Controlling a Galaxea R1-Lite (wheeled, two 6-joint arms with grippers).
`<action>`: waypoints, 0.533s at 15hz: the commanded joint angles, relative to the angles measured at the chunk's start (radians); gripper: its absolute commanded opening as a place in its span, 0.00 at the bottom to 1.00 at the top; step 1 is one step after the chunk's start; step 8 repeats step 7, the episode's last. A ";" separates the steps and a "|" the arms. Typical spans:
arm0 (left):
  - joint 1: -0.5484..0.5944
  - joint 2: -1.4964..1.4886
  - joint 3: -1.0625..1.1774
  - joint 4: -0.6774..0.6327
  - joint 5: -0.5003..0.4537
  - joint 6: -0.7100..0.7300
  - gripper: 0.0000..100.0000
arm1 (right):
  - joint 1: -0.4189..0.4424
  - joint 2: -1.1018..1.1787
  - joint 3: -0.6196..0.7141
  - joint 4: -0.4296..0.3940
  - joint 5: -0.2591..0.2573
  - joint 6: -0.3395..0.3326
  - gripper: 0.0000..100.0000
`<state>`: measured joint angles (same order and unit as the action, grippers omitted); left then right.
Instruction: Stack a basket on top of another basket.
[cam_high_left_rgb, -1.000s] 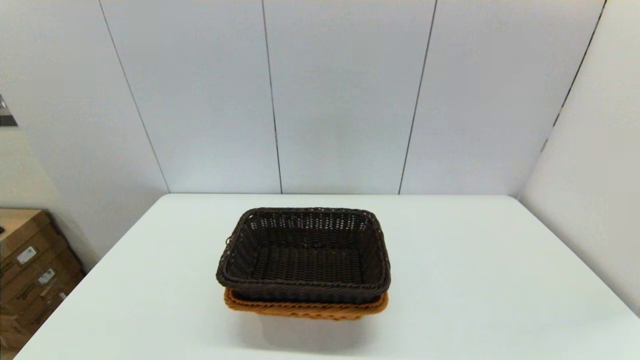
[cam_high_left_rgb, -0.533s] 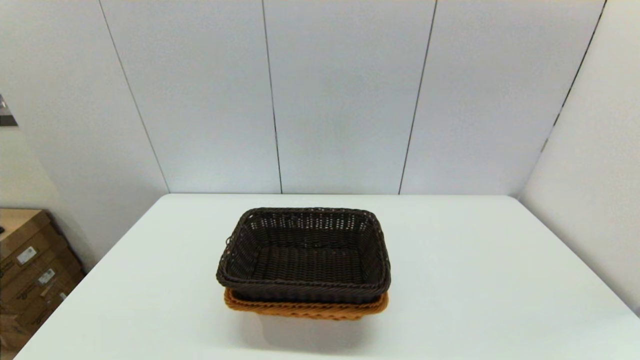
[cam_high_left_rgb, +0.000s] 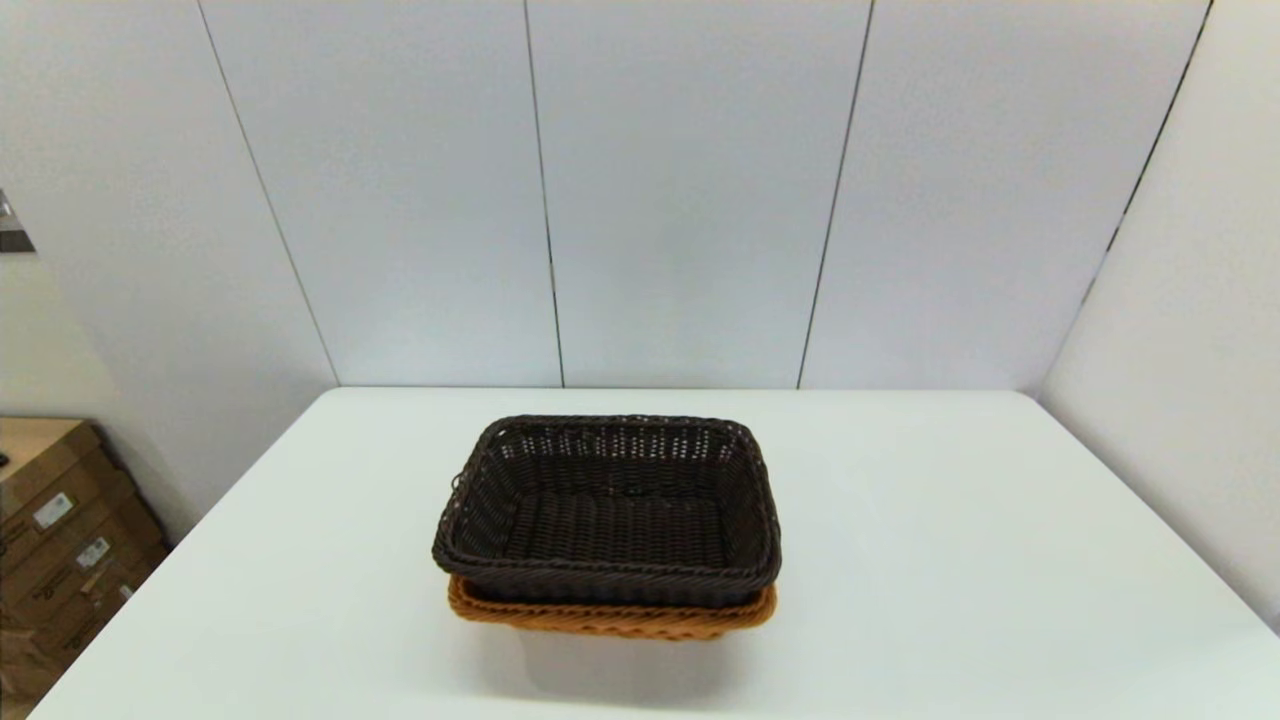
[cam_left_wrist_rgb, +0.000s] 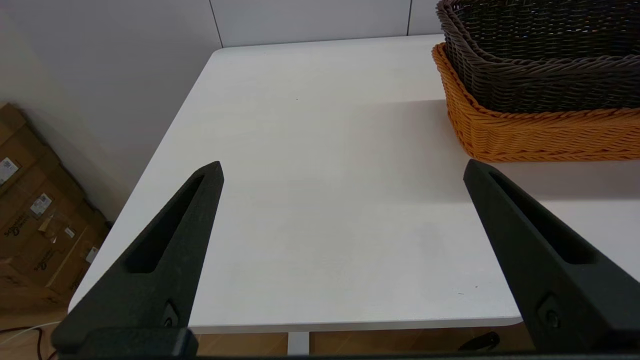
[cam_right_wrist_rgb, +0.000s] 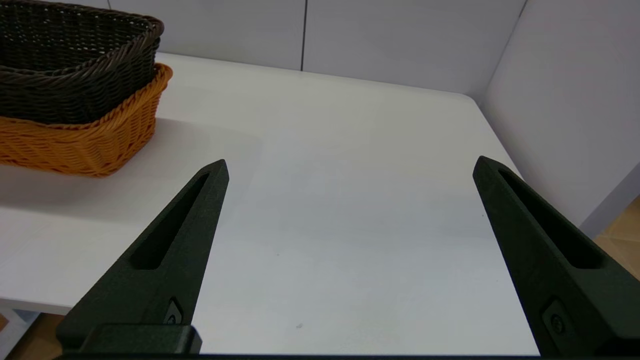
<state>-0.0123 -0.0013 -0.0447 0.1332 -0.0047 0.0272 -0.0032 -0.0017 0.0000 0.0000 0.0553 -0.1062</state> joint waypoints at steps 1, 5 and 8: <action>0.000 0.001 0.000 0.002 0.000 0.000 1.00 | 0.000 0.002 0.002 0.000 0.000 0.000 1.00; 0.000 0.001 0.000 0.000 0.000 0.000 1.00 | 0.000 0.002 0.002 0.000 0.000 0.000 1.00; 0.000 0.001 0.000 0.000 0.000 0.000 1.00 | 0.000 0.002 0.002 0.000 0.000 0.002 1.00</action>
